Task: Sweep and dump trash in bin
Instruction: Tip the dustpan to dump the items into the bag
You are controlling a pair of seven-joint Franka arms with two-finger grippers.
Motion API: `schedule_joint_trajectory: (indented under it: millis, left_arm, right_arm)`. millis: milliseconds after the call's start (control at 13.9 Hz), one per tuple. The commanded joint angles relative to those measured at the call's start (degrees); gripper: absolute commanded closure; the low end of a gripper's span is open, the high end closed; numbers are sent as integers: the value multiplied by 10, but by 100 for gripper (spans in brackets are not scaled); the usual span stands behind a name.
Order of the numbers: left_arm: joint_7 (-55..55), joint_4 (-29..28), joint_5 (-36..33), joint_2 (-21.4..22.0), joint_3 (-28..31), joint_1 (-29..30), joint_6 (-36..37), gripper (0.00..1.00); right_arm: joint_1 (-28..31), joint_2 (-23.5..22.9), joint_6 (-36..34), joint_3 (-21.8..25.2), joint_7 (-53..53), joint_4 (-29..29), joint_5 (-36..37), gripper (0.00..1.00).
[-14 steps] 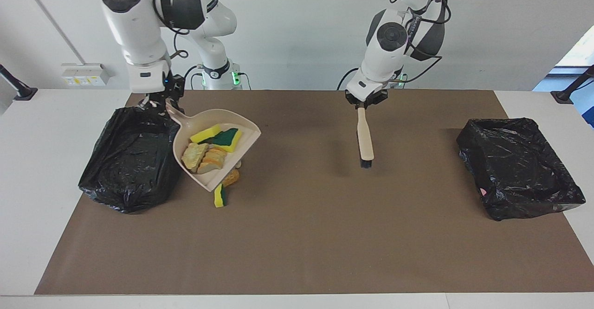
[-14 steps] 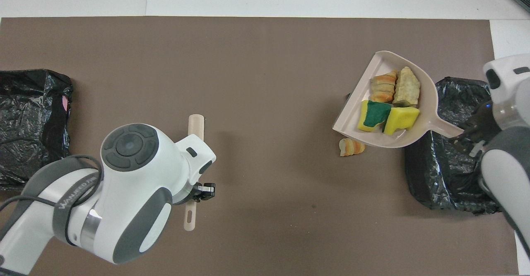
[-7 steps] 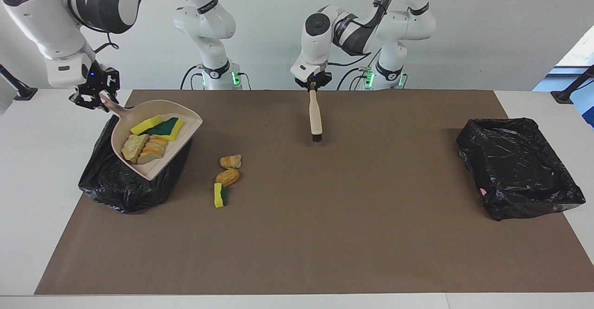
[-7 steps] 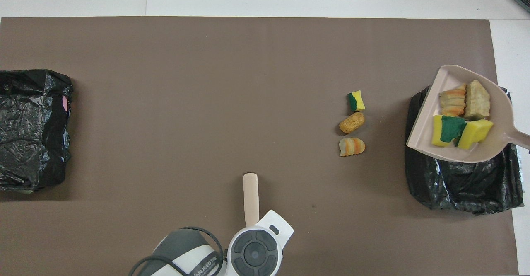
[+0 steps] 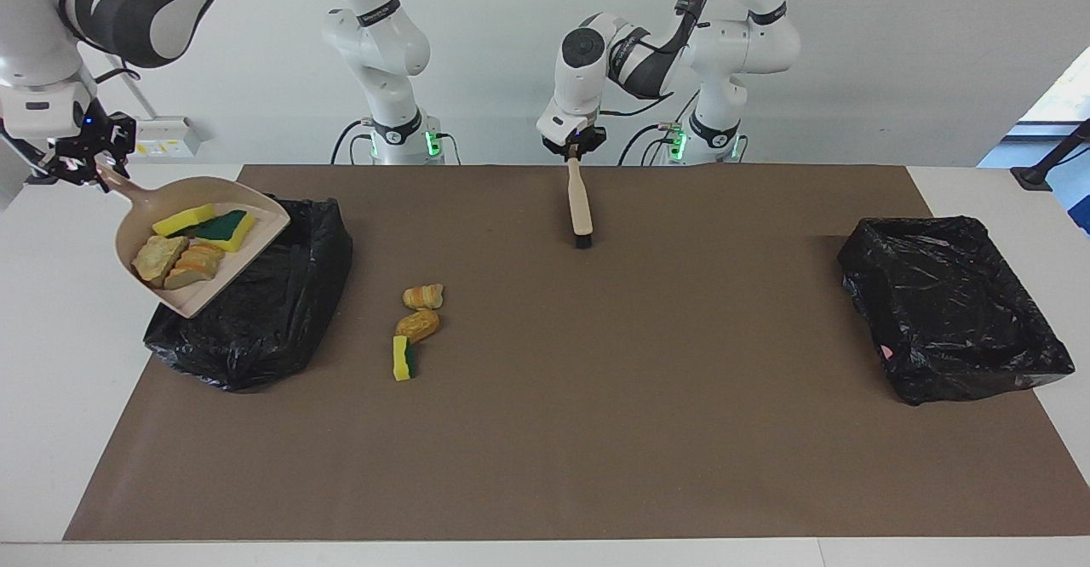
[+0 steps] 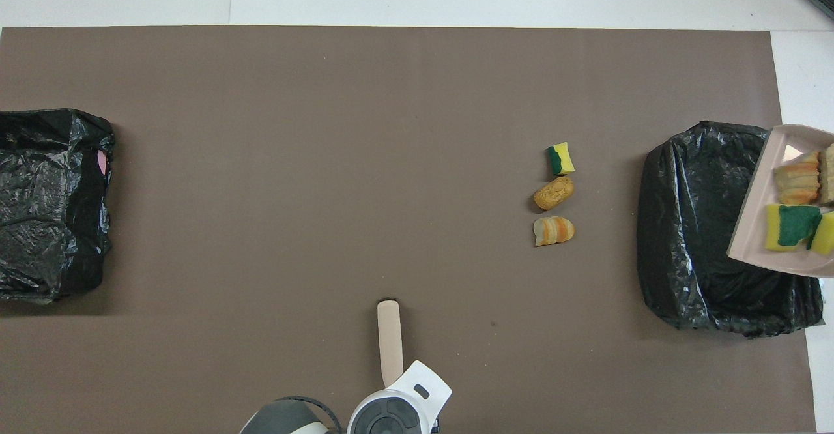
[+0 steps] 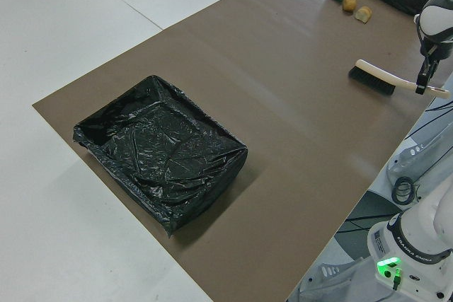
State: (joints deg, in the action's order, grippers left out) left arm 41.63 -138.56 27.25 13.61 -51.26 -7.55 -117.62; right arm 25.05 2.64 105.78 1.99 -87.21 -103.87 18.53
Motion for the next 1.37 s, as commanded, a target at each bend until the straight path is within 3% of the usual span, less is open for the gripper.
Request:
schedule_joint_trajectory:
  millis: [0,649,1009,1298]
  left_arm:
    - [-49,-28,39,33,5,-9,-17,100]
    - [-51,-36,44,39,7,-8,-53,100]
    - [-51,-42,44,39,6,-8,-64,100]
    - [-82,-42,44,36,7,-6,-56,100]
  right_arm:
    - [-3,3,41,-7,-9,-25,67,100]
    - [-65,-5,63,-8,12,-48,250,100]
    - [-82,-5,72,-8,13,-55,296,100]
    - [-73,-5,60,-8,-2,-18,305,100]
